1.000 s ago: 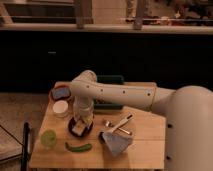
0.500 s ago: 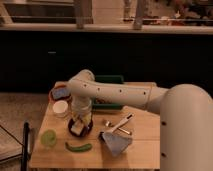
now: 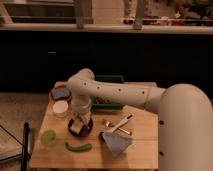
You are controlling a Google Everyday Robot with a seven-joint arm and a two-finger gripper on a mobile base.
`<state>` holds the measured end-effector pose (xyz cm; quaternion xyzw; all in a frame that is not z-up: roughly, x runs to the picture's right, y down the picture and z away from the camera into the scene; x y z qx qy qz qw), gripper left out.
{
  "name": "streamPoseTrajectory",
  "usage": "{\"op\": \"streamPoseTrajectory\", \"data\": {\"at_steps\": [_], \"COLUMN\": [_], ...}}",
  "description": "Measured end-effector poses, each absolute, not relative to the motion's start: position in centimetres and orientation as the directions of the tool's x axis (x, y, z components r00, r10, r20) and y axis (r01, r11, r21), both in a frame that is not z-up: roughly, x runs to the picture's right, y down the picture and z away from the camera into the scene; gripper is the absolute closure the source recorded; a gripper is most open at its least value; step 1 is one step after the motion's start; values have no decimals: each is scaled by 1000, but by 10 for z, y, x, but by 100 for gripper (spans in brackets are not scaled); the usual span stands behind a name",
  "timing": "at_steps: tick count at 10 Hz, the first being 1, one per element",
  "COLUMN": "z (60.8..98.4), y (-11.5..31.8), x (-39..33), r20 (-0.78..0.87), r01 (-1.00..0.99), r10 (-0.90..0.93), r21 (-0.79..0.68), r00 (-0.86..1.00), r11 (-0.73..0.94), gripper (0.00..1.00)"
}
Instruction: Place eraser in purple bowl
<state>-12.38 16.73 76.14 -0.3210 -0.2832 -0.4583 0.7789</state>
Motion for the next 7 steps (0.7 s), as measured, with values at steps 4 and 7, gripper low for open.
{"op": "streamPoseTrajectory", "data": {"at_steps": [4, 7], "z": [765, 767], "y": [166, 166], "x": [-127, -128], "r20": [742, 747], "r01": [899, 902], "r10": [-529, -526], "r21": [-238, -236], "r00": [413, 406], "r11": [369, 361], "gripper": [21, 20]}}
